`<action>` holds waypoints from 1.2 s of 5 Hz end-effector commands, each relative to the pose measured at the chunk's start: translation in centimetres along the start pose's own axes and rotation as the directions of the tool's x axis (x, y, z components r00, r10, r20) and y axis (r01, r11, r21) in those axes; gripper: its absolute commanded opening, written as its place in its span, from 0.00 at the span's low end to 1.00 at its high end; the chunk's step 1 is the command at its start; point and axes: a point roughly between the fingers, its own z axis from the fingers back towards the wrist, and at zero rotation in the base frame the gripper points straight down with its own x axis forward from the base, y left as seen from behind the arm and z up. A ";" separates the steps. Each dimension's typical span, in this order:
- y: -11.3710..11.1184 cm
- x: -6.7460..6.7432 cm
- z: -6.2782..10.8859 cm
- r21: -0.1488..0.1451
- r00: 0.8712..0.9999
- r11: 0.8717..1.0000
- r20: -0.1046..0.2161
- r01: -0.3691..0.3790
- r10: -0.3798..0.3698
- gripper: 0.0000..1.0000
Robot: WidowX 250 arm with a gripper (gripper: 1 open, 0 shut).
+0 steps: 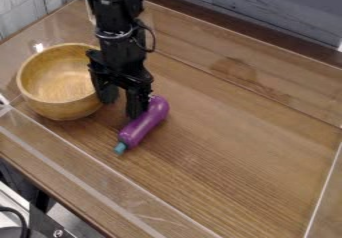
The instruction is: Put the purple eggplant in the brown bowl
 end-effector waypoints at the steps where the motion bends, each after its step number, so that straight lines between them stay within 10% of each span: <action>1: 1.4 0.6 0.4 0.020 0.999 1.000 0.052 -0.016 0.014 1.00; 6: -0.4 1.1 -1.5 0.010 0.997 0.999 0.067 0.035 -0.036 1.00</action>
